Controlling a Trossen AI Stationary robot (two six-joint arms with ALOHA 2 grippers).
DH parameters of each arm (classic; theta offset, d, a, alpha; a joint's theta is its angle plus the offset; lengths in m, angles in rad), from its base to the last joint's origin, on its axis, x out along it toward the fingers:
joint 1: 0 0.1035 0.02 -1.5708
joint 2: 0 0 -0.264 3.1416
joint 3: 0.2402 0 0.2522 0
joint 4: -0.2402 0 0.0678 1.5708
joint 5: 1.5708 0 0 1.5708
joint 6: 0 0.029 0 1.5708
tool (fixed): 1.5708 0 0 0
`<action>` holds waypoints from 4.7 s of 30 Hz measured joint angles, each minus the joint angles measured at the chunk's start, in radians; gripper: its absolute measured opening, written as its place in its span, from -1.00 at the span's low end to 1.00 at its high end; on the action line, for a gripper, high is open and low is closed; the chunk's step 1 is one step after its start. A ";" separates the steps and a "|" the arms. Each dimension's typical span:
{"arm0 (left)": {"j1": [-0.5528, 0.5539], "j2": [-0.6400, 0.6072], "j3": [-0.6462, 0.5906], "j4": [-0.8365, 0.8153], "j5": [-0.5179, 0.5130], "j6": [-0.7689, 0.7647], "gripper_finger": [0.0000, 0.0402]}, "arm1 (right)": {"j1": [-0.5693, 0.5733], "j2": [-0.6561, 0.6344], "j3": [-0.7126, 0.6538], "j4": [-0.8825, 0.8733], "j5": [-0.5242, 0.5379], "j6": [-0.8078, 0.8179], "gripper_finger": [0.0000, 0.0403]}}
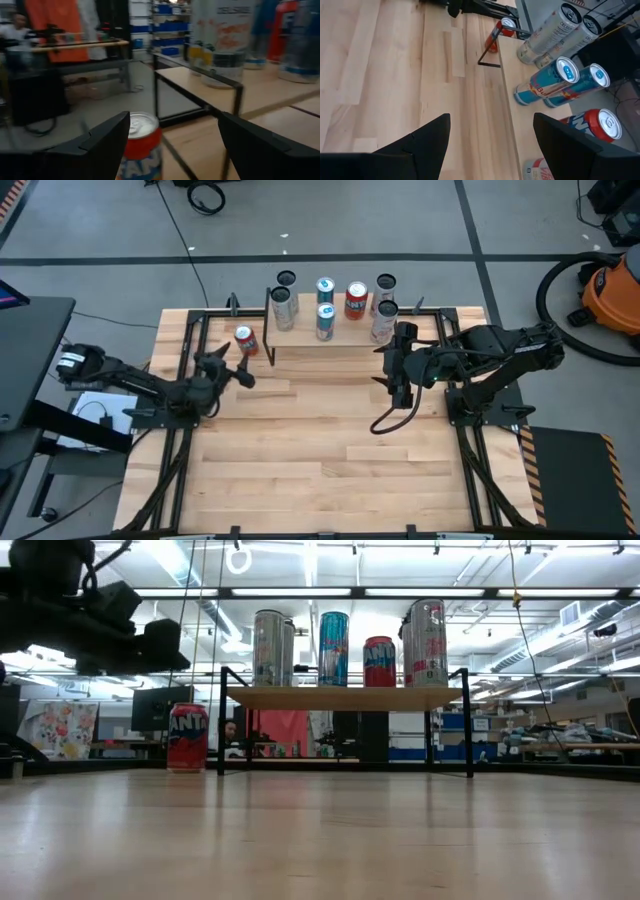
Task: Place canned beverage on shelf
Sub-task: Put the red soda can on the shelf aligned with the other red soda can
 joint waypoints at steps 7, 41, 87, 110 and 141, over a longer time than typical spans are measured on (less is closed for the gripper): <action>0.084 0.000 0.000 -0.001 0.073 -0.019 0.56 | 0.000 0.000 0.000 -0.003 0.000 -0.012 0.46; 0.427 0.069 0.159 -0.191 0.294 -0.073 0.56 | -0.002 0.000 0.000 0.040 0.001 -0.012 0.46; 0.553 0.325 0.199 -0.299 0.455 -0.258 0.51 | -0.002 0.000 0.000 0.042 -0.027 -0.030 0.46; 0.499 0.326 0.197 -0.304 0.416 -0.229 0.28 | -0.002 0.000 0.000 0.042 -0.027 -0.027 0.46; 0.257 0.145 0.192 -0.461 0.275 -0.361 0.23 | -0.002 0.000 0.000 0.042 -0.055 -0.030 0.46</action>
